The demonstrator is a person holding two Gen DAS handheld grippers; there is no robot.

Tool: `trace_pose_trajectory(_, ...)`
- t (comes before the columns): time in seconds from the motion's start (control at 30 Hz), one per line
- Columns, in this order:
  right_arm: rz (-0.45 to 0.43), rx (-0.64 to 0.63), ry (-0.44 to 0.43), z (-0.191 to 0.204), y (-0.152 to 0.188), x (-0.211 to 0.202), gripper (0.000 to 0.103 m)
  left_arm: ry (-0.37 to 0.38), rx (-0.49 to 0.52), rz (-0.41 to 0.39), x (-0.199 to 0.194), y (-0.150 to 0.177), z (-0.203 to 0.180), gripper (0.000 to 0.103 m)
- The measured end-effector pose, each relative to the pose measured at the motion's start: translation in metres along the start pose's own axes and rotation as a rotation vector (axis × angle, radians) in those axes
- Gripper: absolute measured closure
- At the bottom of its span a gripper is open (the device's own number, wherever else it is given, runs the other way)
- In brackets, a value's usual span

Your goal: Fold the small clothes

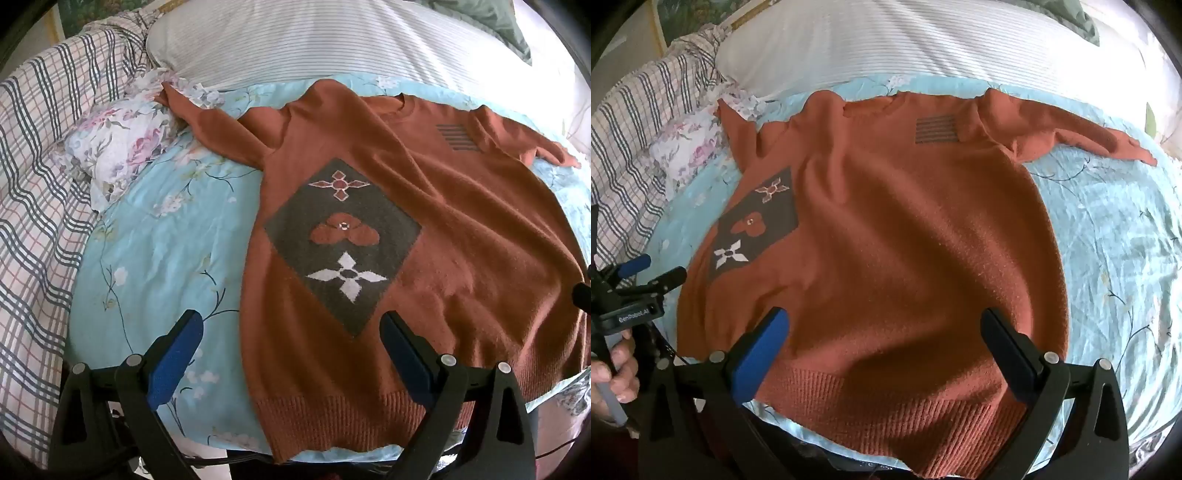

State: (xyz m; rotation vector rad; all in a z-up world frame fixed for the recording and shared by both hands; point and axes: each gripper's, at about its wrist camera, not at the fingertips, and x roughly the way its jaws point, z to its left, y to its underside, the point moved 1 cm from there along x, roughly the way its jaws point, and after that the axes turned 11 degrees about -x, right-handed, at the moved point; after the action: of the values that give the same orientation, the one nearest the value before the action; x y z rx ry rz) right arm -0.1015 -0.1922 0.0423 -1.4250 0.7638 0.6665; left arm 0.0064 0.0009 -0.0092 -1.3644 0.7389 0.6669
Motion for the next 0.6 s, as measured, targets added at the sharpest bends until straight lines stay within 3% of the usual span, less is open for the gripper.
trace_pose_trajectory(0.6,-0.011,-0.008,-0.052,0.003,-0.005,0.001,0.000,-0.002,-0.005,0.001,0.002,-0.002,0.006,0.006)
